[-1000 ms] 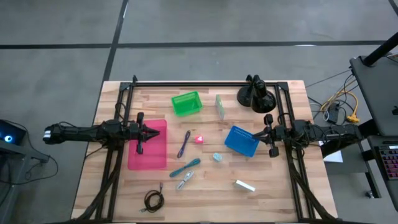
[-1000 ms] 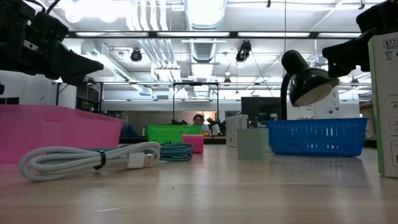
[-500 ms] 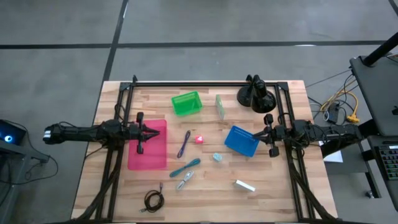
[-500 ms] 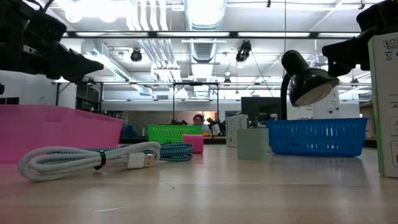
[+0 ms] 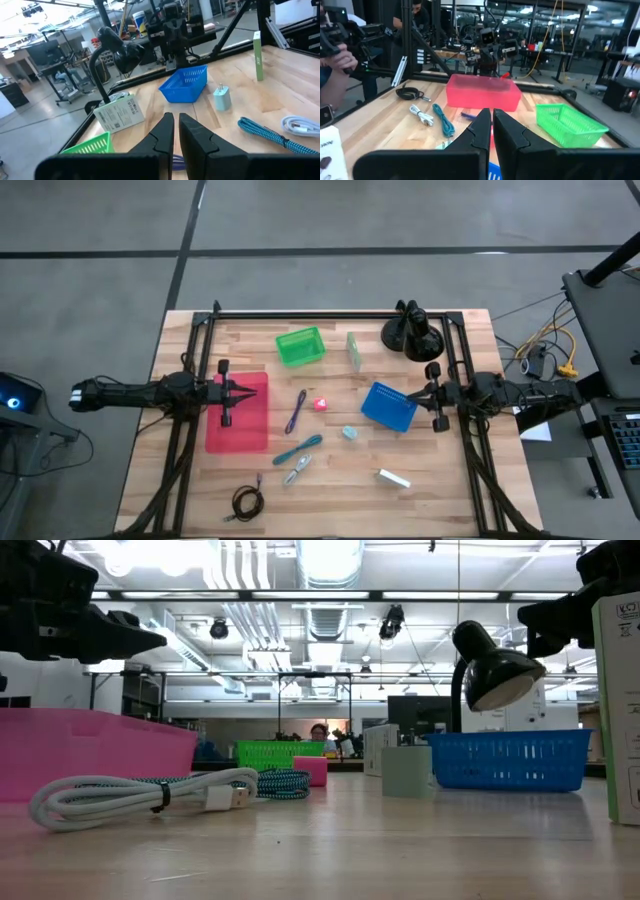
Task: Pick and place items into bin
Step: Put the bottom card reader box into the green bin
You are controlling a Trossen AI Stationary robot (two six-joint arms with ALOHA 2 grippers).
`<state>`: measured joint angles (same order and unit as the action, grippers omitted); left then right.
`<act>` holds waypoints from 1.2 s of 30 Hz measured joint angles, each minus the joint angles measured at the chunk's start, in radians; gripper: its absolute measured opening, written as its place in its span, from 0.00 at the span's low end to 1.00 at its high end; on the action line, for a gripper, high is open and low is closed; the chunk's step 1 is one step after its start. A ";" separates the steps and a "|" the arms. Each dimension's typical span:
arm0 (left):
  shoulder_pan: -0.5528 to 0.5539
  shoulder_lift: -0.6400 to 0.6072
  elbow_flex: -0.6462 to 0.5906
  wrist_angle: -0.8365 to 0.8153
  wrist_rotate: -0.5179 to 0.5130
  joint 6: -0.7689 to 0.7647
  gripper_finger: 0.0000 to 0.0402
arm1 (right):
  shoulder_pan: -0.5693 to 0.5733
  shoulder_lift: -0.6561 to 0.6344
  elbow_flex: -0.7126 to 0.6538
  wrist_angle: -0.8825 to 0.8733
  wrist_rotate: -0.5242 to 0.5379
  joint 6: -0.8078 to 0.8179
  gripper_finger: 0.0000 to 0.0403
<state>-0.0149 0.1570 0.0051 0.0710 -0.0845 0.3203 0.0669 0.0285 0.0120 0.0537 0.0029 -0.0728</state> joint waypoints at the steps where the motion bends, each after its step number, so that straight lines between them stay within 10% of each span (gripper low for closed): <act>1: 0.000 0.000 0.000 0.000 0.000 0.000 0.03 | 0.000 0.000 0.000 0.006 0.000 -0.017 0.02; 21: 0.000 -0.001 0.000 0.230 0.000 0.001 0.03 | 0.000 0.001 0.000 0.117 0.017 -0.126 0.02; 36: 0.000 0.023 0.000 0.385 0.000 0.002 0.03 | 0.000 0.005 0.000 0.124 0.555 0.303 0.02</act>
<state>-0.0148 0.1795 0.0049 0.4557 -0.0844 0.3218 0.0666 0.0334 0.0120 0.1776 0.5581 0.2306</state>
